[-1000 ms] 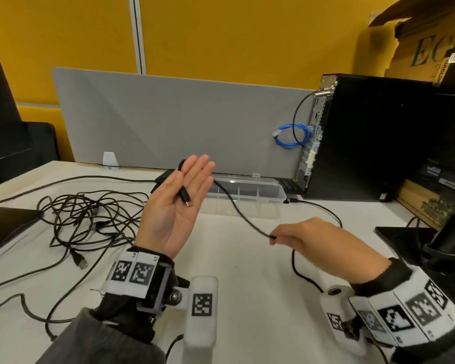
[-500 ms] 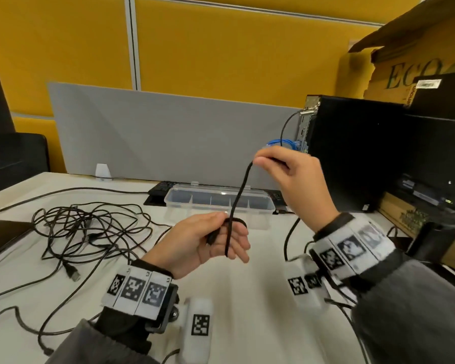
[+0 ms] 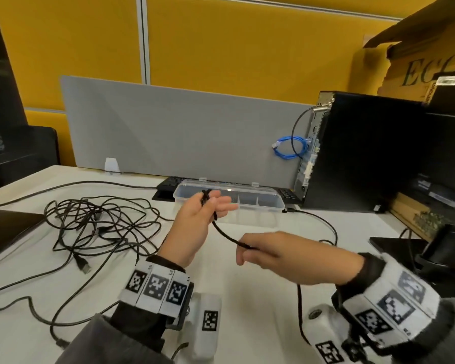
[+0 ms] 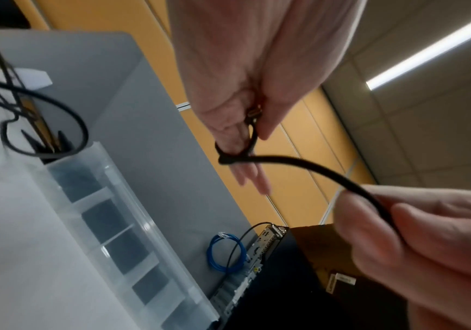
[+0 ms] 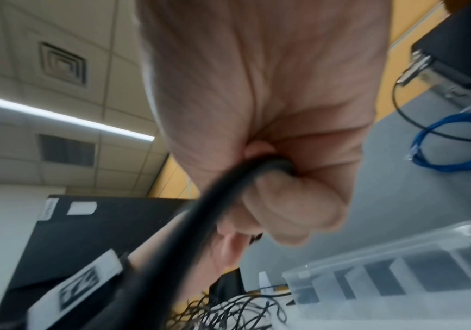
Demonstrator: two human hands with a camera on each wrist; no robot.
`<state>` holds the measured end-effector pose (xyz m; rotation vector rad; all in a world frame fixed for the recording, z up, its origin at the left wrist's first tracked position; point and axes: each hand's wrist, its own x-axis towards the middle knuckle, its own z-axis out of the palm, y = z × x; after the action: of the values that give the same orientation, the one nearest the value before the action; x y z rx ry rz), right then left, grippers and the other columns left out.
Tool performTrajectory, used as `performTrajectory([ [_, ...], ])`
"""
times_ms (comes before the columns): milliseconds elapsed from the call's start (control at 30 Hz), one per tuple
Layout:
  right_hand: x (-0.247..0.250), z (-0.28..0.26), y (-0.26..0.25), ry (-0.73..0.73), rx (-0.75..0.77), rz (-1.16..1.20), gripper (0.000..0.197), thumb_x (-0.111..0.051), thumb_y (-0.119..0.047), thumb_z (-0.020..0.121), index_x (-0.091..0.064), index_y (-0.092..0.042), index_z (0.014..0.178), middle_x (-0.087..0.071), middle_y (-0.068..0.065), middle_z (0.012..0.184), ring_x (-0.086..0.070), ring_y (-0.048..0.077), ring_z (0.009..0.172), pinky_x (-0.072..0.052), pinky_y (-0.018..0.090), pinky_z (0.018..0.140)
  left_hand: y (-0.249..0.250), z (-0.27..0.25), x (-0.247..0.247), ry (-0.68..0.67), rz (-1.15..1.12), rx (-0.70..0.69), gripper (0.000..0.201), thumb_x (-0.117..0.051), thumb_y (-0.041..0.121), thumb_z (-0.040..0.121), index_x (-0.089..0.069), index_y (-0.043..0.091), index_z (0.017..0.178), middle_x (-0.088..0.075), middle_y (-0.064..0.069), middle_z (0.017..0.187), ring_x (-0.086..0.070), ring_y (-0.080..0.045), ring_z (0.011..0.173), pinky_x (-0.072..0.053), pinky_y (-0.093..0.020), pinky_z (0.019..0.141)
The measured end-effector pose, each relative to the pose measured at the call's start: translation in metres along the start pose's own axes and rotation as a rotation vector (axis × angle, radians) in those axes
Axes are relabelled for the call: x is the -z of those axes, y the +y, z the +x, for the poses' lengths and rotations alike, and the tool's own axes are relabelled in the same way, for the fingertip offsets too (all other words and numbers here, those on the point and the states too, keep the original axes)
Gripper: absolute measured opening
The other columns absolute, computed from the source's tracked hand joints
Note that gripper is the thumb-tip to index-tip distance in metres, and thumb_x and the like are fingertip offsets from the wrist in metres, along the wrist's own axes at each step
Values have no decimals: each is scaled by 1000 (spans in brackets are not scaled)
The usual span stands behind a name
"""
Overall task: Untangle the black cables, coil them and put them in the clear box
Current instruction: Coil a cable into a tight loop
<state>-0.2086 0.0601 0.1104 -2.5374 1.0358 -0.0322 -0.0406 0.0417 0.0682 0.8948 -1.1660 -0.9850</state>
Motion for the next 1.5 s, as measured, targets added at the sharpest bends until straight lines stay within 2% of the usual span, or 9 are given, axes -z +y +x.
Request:
performTrajectory([
  [267,19,-9,36,9,-100,133,14,-51,-31,94,-65,-29,93,-48,-17,56,-39,2,47,-33,12,44,1,-10,3,-353,656,31,29,-74,39,74,-61,19,91,-56,9,67,-49,-1,58,-41,-11,59],
  [600,8,-20,64,-117,-248,358,27,-45,-29,97,-60,-16,80,-65,-2,61,-35,9,35,-29,16,38,-2,4,25,218,760,-208,24,-66,32,83,-55,11,88,-52,7,71,-46,-3,61,-40,-5,57],
  [767,19,-12,73,444,-336,390,32,-43,-29,97,-55,-12,73,-60,3,58,-53,5,39,-44,17,45,-9,6,24,-17,928,-19,33,-52,39,91,-61,9,82,-61,1,71,-51,-8,58,-38,-17,55],
  [967,27,8,102,1061,-369,-14,30,-37,-32,98,-56,-19,79,-52,-4,62,-48,12,57,-34,23,54,2,-12,1,-660,317,340,12,-56,17,87,-64,10,83,-51,7,58,-35,-5,47,-30,-10,46],
  [1067,12,19,98,930,-438,-302,24,-40,-37,96,-59,-28,108,-65,-2,90,-50,17,86,-33,30,74,5,-19,-5,-776,116,381,18,-47,13,83,-64,7,83,-51,4,54,-29,-5,41,-33,-10,49],
  [1233,-17,27,58,544,-203,-450,45,-47,-34,94,-36,-36,137,-39,-11,141,-24,16,136,-10,48,112,12,-22,-10,-575,-184,258,19,-47,11,88,-59,-3,88,-50,-12,59,-49,-9,39,-44,-15,53],
  [1333,-21,26,42,497,-25,34,19,-37,-26,99,-49,-19,112,-64,1,102,-59,12,96,-41,32,92,16,-19,-5,-399,-392,216,29,-44,14,79,-67,-3,81,-59,-9,58,-56,-11,45,-48,-17,52],
  [1400,-25,26,36,488,22,187,15,-30,-22,101,-43,-14,100,-60,8,78,-55,18,65,-42,32,63,17,-17,-3,-327,-550,210,33,-44,13,79,-73,0,74,-65,-8,64,-61,-11,52,-51,-18,54],
  [1500,-30,29,28,385,46,103,14,-30,-23,101,-43,-17,98,-51,-2,69,-48,14,60,-39,33,61,16,-13,-5,-234,-632,142,34,-42,14,83,-72,-1,86,-73,-13,82,-71,-16,74,-56,-20,63],
])
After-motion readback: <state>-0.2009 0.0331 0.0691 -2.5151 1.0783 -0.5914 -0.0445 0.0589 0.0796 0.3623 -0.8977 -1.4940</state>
